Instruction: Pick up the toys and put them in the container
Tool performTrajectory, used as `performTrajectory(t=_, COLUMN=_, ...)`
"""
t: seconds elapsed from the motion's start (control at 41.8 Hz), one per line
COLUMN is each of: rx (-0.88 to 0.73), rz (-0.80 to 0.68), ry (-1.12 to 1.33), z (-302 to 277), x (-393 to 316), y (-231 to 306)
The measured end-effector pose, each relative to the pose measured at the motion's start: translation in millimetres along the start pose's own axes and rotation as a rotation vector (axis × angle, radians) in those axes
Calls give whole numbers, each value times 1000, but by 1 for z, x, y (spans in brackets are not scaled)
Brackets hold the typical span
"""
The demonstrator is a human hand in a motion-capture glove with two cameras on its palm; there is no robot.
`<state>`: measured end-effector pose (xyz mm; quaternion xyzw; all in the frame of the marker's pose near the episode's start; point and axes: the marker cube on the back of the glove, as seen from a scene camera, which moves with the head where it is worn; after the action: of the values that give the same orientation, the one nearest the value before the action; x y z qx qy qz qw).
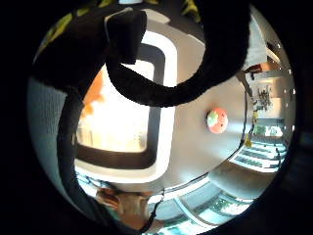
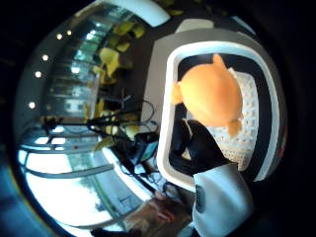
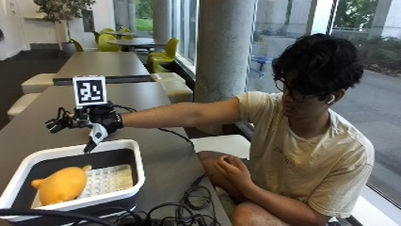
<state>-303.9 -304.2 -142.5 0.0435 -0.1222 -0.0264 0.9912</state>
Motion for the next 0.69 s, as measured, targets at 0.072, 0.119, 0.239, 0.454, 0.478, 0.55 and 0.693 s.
performTrajectory(t=0.072, rx=12, rz=-28, ry=40, z=-10, x=7, y=5)
performTrajectory(t=0.119, rx=17, rz=-52, ry=0, z=-12, x=4, y=8)
performTrajectory(t=0.239, rx=20, rz=-21, ry=-54, z=-16, x=4, y=22)
performTrajectory(t=0.454, rx=17, rz=-47, ry=-36, z=-22, x=18, y=56)
performTrajectory(t=0.478, rx=18, rz=-68, ry=-47, z=-21, x=20, y=62)
performTrajectory(t=0.55, rx=12, rz=-84, ry=-19, z=-16, x=33, y=80)
performTrajectory(t=0.693, rx=-23, rz=-50, ry=117, z=1, x=75, y=127)
